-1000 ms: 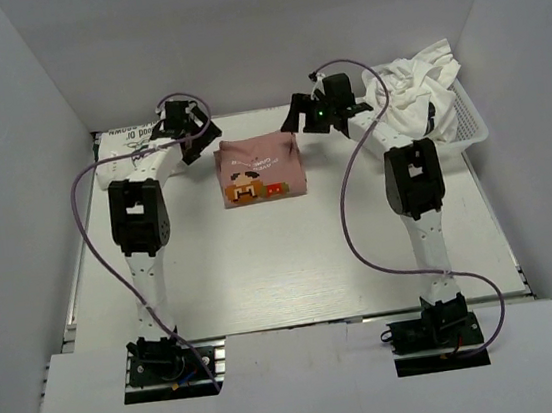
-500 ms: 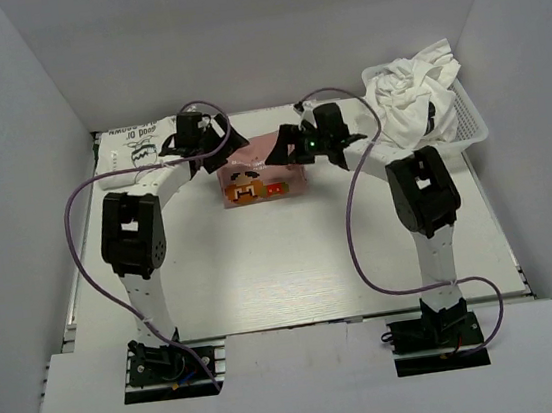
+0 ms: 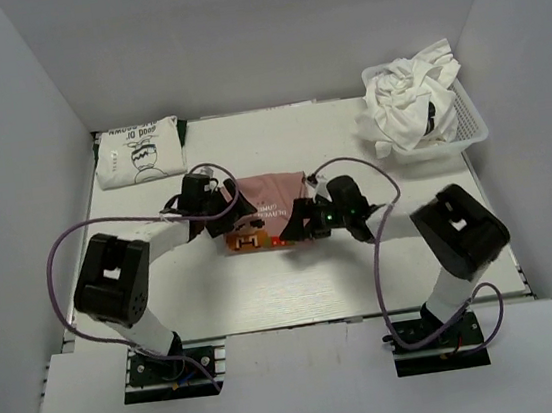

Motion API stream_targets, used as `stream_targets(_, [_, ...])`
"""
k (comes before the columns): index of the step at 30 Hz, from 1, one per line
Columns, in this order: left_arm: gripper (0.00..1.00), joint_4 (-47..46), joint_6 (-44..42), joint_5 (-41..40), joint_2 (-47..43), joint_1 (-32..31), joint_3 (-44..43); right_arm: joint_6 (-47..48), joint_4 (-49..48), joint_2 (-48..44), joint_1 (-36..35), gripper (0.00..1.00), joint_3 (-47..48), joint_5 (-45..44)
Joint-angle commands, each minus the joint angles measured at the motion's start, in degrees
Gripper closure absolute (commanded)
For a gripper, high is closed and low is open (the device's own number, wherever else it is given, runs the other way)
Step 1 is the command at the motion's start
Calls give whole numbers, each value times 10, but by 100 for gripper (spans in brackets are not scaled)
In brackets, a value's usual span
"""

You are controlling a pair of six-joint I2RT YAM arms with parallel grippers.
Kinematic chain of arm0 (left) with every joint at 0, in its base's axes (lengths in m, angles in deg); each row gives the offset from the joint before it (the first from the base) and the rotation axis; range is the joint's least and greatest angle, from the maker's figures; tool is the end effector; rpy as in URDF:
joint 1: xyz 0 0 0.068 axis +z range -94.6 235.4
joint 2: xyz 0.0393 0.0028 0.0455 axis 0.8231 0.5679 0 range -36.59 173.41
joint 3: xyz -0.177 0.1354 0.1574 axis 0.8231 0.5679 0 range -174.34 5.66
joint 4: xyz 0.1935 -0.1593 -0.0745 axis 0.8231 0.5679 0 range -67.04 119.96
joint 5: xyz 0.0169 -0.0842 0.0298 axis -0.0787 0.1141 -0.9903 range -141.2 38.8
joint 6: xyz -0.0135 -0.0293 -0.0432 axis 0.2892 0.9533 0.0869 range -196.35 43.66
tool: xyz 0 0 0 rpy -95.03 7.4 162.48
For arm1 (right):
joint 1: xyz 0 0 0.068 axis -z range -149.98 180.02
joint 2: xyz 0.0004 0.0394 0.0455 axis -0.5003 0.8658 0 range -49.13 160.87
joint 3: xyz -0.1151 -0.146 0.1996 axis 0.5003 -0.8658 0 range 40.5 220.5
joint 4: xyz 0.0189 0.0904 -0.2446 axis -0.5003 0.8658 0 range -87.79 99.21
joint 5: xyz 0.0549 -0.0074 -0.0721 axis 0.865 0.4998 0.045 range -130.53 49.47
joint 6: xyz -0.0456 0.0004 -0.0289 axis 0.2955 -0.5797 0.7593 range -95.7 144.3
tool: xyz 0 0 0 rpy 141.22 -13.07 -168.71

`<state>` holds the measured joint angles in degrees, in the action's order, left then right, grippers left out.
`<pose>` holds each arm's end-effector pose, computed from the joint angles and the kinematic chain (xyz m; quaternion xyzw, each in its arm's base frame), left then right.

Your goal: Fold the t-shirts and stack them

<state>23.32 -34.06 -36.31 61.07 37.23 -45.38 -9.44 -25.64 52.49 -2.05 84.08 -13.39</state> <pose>0.3212 -0.1150 0.1590 -0.1463 0.9121 -0.2872 0.2535 0.2839 0.1971 0.1428 -0.1047 0.8443 0.4340 0.2964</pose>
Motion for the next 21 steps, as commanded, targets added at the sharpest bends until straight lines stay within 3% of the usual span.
stream_targets(1, [0, 89, -26, -48, -85, -29, 54, -11, 74, -89, -56, 10, -89, -71])
stream_targets(4, [0, 143, -33, -121, -171, -41, 59, -6, 123, -177, -78, 10, -114, -126])
stream_targets(8, [0, 192, -55, -213, -201, -41, 13, 34, 204, -234, -84, 10, -53, -194])
stream_targets(10, [0, 186, -69, -221, -167, -41, -18, 53, 239, -235, -82, 10, -22, -220])
stream_targets(11, [0, 186, -77, -216, -149, -34, -30, 53, 251, -225, -79, 10, -10, -292])
stream_targets(13, [0, 186, -84, -203, -84, -34, -75, 60, 313, -193, -78, 10, 43, -347])
stream_targets(17, [0, 205, -97, -203, 21, -34, -147, 60, 340, -125, -69, 10, 111, -422])
stream_targets(21, [17, 224, -97, -221, 88, -27, -207, 47, 422, -12, -47, 10, 247, -449])
